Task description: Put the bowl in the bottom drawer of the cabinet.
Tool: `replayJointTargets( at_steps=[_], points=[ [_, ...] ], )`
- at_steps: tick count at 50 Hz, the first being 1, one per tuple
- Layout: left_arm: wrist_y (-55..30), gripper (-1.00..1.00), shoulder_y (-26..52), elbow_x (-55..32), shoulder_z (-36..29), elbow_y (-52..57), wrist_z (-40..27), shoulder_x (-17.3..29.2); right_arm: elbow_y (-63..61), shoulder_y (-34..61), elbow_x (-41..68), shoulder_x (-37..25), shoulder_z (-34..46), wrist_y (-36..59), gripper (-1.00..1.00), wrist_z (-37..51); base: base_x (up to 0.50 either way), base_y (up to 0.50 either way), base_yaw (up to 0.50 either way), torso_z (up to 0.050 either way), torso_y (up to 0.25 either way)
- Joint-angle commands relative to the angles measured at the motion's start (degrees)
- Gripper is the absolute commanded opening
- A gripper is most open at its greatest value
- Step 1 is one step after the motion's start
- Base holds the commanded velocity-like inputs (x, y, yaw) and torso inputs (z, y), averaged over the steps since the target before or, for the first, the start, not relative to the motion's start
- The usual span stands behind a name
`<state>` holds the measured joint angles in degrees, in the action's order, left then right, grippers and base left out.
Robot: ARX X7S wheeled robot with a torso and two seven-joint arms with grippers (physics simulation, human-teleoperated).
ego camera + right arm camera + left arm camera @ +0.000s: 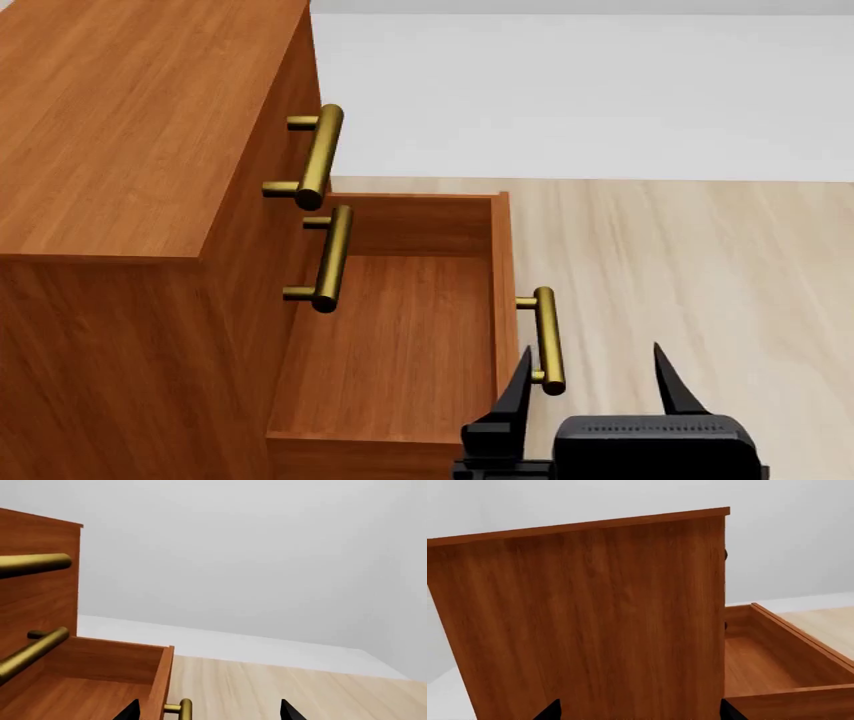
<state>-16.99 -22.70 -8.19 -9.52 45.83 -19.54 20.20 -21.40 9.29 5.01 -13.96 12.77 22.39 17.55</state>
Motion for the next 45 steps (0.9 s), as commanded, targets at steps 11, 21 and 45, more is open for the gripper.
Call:
replayJointTargets(
  at_steps=[11,21,45],
  points=[
    [0.0,1.00,1.3,-1.9,1.1,-0.6,-0.5,0.0,-5.4,-0.2,1.7,-1.4,0.1,5.2,1.00,-0.1,0.00,0.00,0.00,0.000,0.000],
    [-0.1,1.00,1.7,-2.4,1.1,-0.8,-0.5,0.4,-12.5,-1.4,3.7,-4.0,-2.5,12.1,1.00,-0.1,0.00,0.00,0.00,0.000,0.000],
    [0.1,1.00,1.7,-2.6,1.1,-0.7,-1.3,0.8,-33.0,-3.5,19.2,-10.6,-21.5,39.5,1.00,-3.9,0.00,0.00,0.00,0.000,0.000]
  ],
)
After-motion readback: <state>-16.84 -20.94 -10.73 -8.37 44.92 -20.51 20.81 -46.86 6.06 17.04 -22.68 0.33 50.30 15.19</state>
